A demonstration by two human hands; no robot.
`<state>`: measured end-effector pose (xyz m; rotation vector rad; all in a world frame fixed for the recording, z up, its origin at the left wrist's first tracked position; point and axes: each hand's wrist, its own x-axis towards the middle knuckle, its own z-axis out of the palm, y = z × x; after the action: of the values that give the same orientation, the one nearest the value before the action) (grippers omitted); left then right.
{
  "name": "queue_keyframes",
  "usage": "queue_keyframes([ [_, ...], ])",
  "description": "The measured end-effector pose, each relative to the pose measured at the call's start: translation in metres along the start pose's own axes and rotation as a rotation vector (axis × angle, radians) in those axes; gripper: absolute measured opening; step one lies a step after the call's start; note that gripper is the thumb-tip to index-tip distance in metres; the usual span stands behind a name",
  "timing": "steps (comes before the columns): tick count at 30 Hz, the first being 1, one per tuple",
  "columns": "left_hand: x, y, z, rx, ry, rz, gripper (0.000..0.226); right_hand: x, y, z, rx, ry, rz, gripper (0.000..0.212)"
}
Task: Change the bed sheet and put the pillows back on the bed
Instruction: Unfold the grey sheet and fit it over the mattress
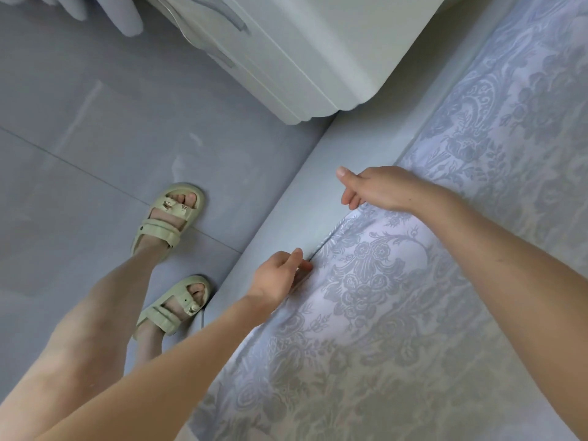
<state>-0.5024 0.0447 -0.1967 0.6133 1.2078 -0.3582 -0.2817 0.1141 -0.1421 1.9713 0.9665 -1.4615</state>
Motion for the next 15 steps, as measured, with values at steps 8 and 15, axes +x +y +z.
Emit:
queue_keyframes([
  [8, -0.015, -0.01, 0.006, -0.101, -0.057, 0.065, 0.034, -0.003, -0.011, 0.005, -0.362, -0.098, 0.041, 0.069],
  [15, -0.02, -0.021, 0.007, -0.14, -0.197, -0.003, 0.033, -0.012, -0.001, 0.006, -0.256, -0.096, 0.012, 0.072],
])
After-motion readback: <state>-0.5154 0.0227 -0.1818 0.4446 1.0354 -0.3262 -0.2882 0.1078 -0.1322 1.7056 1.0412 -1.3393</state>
